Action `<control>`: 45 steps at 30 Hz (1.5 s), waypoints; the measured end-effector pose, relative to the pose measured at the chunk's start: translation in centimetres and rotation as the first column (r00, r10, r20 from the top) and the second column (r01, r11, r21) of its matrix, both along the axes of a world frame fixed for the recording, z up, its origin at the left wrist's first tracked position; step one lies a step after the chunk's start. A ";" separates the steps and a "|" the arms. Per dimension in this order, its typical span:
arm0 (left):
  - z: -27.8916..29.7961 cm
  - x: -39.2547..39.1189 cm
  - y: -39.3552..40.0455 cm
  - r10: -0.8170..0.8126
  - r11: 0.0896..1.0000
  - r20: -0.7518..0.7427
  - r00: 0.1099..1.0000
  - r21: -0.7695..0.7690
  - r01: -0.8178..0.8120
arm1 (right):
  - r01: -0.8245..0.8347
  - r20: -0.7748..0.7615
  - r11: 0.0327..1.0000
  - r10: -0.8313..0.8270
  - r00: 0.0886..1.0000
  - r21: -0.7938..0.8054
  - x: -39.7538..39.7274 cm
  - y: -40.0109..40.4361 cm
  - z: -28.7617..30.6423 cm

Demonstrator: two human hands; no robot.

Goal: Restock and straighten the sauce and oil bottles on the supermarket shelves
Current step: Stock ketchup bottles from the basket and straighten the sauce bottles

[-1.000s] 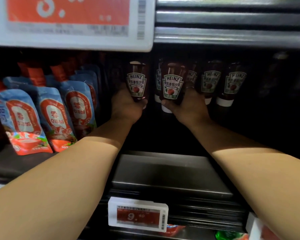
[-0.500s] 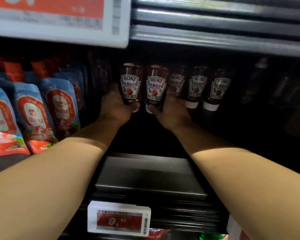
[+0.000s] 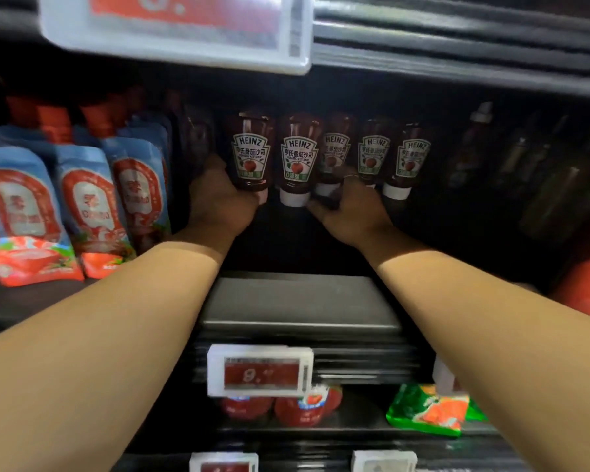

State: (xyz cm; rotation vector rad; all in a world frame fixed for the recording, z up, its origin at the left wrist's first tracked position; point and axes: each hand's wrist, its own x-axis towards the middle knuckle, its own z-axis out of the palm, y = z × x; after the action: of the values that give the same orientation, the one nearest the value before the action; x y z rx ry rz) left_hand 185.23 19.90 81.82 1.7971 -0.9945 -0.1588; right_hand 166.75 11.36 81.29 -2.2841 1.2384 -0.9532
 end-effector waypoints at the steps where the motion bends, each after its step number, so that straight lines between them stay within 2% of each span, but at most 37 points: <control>1: 0.1 -0.1 0.7 0.005 1.000 0.008 1.000 0.003 -0.005 | 0.033 -0.013 0.999 -0.033 0.999 0.016 -1.0 0.6 0.1; 5: 0.3 -0.4 3.4 0.031 0.994 0.098 0.995 0.100 -0.041 | 0.138 -0.048 0.985 -0.133 0.990 0.105 -4.6 4.2 0.4; 8: 0.9 -0.6 5.1 -0.046 0.981 0.145 0.988 0.191 0.018 | 0.193 -0.088 0.971 -0.182 0.979 0.143 -6.8 7.0 0.8; 11: 1.2 -1.2 7.1 -0.137 0.958 0.178 0.974 0.276 0.084 | 0.226 -0.157 0.970 -0.211 0.965 0.086 -8.5 9.8 1.1; 14: 0.7 -2.5 10.4 -0.235 0.945 0.227 0.945 0.282 0.167 | 0.253 -0.209 0.967 -0.241 0.948 0.031 -10.1 12.6 1.3; 18: 0.3 -4.1 16.1 -0.255 0.960 0.290 0.922 0.188 0.206 | 0.158 -0.197 0.985 -0.168 0.966 -0.065 -12.9 16.5 1.1; 21: -0.7 -5.4 20.8 -0.242 0.967 0.330 0.912 0.003 0.255 | 0.087 -0.119 0.981 -0.109 0.987 -0.174 -16.4 19.0 -0.5; 23: -2.3 -6.7 24.0 -0.160 0.963 0.408 0.899 -0.136 0.234 | 0.050 -0.044 0.957 -0.065 0.997 -0.285 -19.3 20.5 -2.4; 25: -5.2 -8.3 27.2 -0.076 0.966 0.456 0.887 -0.187 0.178 | 0.027 0.003 0.938 -0.028 1.000 -0.345 -22.3 22.2 -5.7; 27: -9.3 -10.0 30.0 -0.063 0.987 0.458 0.887 -0.105 0.124 | 0.022 -0.024 0.970 -0.029 0.999 -0.244 -25.0 23.7 -10.2; 30: -16.3 -12.9 33.4 -0.153 0.973 0.320 0.935 0.213 0.086 | 0.021 -0.218 0.988 0.013 0.976 0.152 -28.1 26.2 -18.1; 33: -23.3 -15.6 37.3 -0.171 0.837 0.034 0.985 0.533 0.127 | 0.059 -0.341 0.885 0.116 0.933 0.462 -30.6 29.1 -25.5; 35: -27.8 -17.2 39.7 -0.136 0.692 -0.139 0.981 0.695 0.195 | 0.127 -0.406 0.784 0.169 0.898 0.608 -32.0 31.5 -29.8; 36: -29.8 -18.1 40.9 -0.117 0.590 -0.210 0.971 0.771 0.238 | 0.155 -0.429 0.738 0.197 0.881 0.657 -32.7 32.7 -32.0; 38: -33.9 -19.4 43.2 -0.052 0.422 -0.354 0.934 0.839 0.342 | 0.208 -0.460 0.636 0.261 0.849 0.743 -33.8 35.0 -36.0; 40: -38.3 -20.6 45.1 -0.045 0.299 -0.416 0.908 0.862 0.410 | 0.261 -0.477 0.545 0.303 0.825 0.797 -34.7 37.3 -39.4; 42: -42.9 -21.6 46.8 -0.036 0.161 -0.381 0.924 0.910 0.382 | 0.291 -0.487 0.502 0.319 0.813 0.815 -35.2 39.2 -42.8; 45: -48.7 -23.2 48.9 -0.024 0.066 -0.408 0.913 0.910 0.409 | 0.335 -0.509 0.441 0.374 0.775 0.833 -34.9 41.5 -48.1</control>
State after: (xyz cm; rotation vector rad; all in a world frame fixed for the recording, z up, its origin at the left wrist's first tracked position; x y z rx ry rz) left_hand 162.05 68.75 33.09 2.6707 -0.9638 -1.6862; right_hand 131.86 52.89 33.17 -1.6288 1.4317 0.6048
